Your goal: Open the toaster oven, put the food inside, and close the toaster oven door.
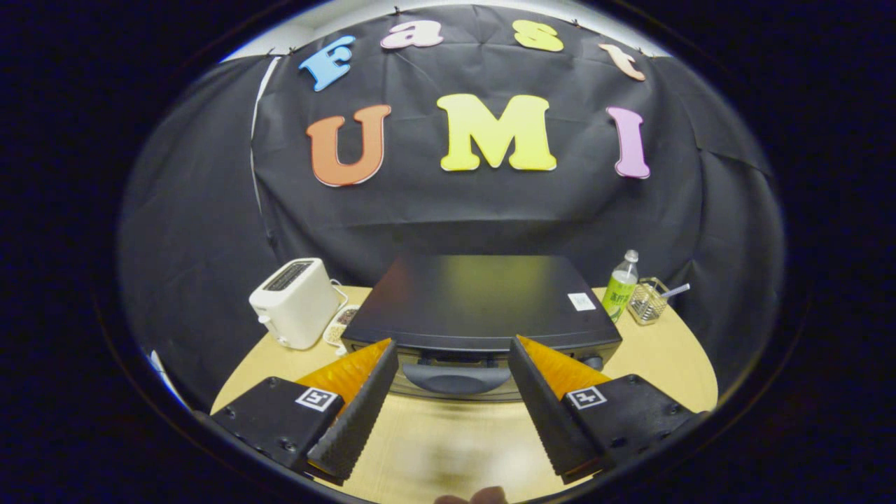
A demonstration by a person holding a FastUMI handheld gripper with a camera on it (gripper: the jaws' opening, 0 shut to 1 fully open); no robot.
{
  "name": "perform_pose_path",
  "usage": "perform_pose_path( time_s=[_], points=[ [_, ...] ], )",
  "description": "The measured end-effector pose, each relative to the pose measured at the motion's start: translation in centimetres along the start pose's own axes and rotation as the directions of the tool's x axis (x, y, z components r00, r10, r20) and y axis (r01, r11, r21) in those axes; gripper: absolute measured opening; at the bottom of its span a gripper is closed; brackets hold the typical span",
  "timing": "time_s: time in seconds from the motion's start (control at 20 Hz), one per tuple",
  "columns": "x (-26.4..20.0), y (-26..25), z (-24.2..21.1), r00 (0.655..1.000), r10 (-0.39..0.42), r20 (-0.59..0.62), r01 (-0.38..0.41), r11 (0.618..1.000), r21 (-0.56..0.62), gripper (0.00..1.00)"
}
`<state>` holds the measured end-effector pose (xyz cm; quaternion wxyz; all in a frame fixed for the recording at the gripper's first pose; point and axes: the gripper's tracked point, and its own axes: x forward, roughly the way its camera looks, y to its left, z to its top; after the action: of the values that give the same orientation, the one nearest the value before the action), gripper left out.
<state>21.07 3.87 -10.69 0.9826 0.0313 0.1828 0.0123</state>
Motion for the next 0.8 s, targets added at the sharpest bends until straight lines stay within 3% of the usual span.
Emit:
perform_pose_path(
  time_s=[0.2, 0.5, 0.8],
  points=[
    [-4.9, -0.4, 1.3, 0.998, 0.025, 0.052, -0.028, 0.999, 0.045, 1.0],
    [-14.5, -2.4, 4.0, 0.977, -0.042, 0.211, 0.033, 0.998, 0.047, 1.0],
    [-22.3, -2.2, 5.4, 0.951, -0.054, 0.303, 0.047, 0.998, 0.03, 1.0]
  ],
)
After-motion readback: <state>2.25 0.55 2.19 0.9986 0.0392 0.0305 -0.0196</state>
